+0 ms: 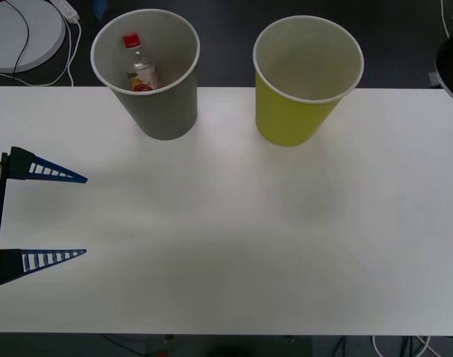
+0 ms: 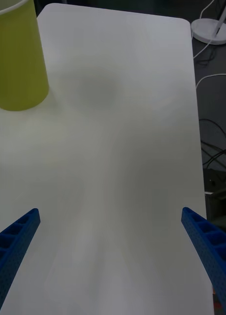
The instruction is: Put the can into the green bin and the plastic bottle into the gray bin
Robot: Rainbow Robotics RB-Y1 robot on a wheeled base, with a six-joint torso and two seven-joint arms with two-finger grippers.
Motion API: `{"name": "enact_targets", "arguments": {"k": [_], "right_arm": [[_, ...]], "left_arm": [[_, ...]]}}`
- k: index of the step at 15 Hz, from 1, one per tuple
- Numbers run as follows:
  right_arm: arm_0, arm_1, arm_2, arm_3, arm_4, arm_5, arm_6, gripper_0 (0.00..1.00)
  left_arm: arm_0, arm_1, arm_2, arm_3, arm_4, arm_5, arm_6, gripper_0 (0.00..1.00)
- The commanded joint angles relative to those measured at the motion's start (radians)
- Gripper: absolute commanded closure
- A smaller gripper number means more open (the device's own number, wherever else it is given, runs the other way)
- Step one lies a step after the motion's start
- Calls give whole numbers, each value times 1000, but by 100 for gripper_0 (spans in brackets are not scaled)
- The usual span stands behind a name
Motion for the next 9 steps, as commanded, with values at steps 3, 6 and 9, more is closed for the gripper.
{"name": "enact_targets", "arguments": {"k": [3,6,9], "right_arm": [[74,-119,-14,-128,-137,0,140,0],[131,-191,-48,-228,-137,-2,165,0],[186,-271,-78,-338,-137,-2,177,0]], "left_arm": [[0,0,0,0,0,0,0,0],[0,0,0,0,0,0,0,0],[0,0,0,0,0,0,0,0]]}}
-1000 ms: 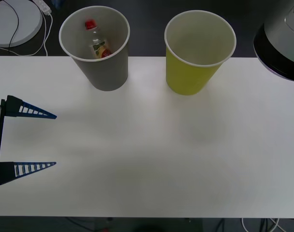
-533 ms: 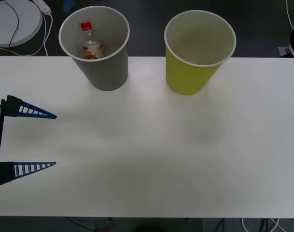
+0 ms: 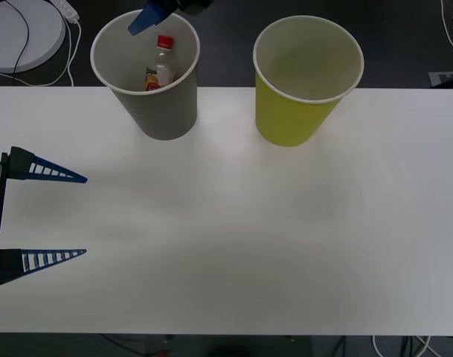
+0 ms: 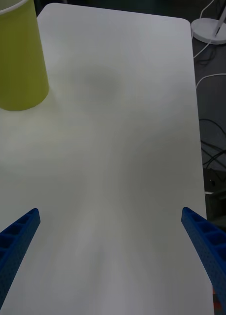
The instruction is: Put the can into the green bin and the plastic bottle into the gray bin
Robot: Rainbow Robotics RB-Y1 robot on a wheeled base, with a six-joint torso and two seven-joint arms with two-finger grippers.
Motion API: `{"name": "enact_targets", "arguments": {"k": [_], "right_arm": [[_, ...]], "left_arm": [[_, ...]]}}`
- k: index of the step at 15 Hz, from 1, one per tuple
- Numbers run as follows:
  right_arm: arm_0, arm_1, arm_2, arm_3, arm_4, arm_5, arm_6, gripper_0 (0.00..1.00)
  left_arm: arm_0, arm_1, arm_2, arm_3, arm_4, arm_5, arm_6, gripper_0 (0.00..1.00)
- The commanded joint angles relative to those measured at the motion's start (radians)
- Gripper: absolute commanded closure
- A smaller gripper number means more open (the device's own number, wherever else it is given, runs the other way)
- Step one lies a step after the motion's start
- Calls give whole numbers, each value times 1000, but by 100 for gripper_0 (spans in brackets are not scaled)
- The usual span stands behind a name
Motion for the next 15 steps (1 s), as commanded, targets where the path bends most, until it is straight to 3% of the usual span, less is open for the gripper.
{"name": "enact_targets", "arguments": {"k": [1,13,15], "right_arm": [[50,-70,-30,-95,0,0,11,0],[395,-407,-241,-543,-23,0,132,0],[465,-461,-277,-589,-92,-2,221,0]], "left_arm": [[0,0,0,0,0,0,0,0],[0,0,0,0,0,0,0,0],[0,0,0,0,0,0,0,0]]}}
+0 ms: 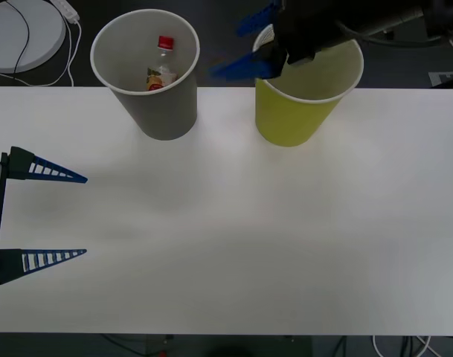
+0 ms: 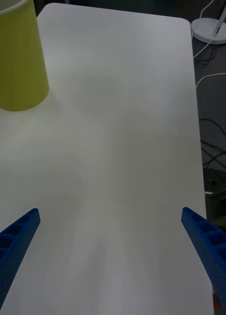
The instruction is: Put the can into the green bin and the plastic bottle into the gray bin
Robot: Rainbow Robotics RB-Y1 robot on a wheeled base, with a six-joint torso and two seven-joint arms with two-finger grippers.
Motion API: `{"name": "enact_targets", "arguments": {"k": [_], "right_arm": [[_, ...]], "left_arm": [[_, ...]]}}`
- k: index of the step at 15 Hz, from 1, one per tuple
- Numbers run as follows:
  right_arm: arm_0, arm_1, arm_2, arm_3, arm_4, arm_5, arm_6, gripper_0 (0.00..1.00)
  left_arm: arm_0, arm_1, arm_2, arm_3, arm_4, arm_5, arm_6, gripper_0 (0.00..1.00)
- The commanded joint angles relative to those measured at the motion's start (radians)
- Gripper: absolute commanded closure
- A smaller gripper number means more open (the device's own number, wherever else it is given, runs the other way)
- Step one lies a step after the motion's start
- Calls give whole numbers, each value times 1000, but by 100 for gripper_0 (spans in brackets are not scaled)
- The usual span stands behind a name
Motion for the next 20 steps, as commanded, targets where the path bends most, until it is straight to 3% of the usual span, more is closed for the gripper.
{"name": "enact_targets", "arguments": {"k": [1,5,8,14,20], "right_arm": [[92,-63,-49,-57,-74,-1,110,0],[289,-127,-198,-176,-72,-1,200,0],[459,-149,-345,-284,-5,-1,214,0],[721,-143,-546,-411,71,-24,271,0],[913,-67,-727,-406,23,-205,479,0]], "left_arm": [[0,0,0,0,0,0,0,0],[0,0,0,0,0,0,0,0],[0,0,0,0,0,0,0,0],[0,0,0,0,0,0,0,0],[0,0,0,0,0,0,0,0]]}}
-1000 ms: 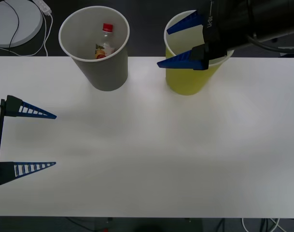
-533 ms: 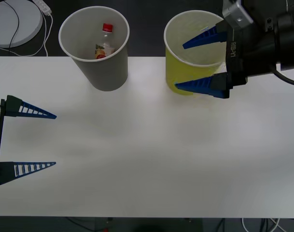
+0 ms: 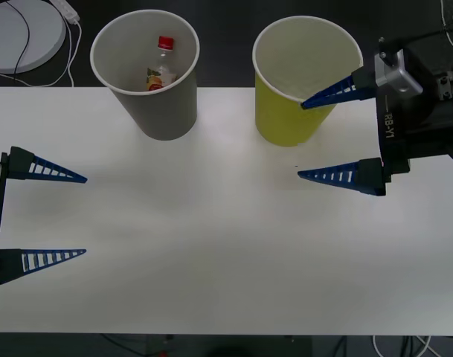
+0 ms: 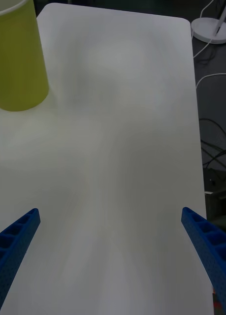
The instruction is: Put the can into the green bin and the plastic bottle into the gray bin
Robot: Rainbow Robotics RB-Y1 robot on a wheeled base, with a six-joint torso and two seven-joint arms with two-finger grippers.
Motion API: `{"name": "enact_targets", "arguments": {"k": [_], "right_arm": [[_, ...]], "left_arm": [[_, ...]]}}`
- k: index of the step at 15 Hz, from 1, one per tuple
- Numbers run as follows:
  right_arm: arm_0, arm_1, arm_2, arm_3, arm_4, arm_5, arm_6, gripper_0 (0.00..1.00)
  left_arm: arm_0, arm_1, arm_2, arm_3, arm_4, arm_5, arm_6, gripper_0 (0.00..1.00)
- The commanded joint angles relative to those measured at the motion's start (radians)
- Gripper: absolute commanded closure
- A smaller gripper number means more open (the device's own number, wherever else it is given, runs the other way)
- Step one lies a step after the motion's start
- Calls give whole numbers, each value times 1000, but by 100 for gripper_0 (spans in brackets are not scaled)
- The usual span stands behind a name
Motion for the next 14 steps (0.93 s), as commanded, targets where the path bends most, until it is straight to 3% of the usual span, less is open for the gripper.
{"name": "enact_targets", "arguments": {"k": [1,7,14], "right_arm": [[86,15,-59,-3,-35,-54,99,0],[252,43,-157,-38,-51,-114,247,0],[390,43,-244,-85,-43,-118,271,0]], "left_arm": [[0,0,0,0,0,0,0,0],[0,0,0,0,0,0,0,0],[0,0,0,0,0,0,0,0]]}}
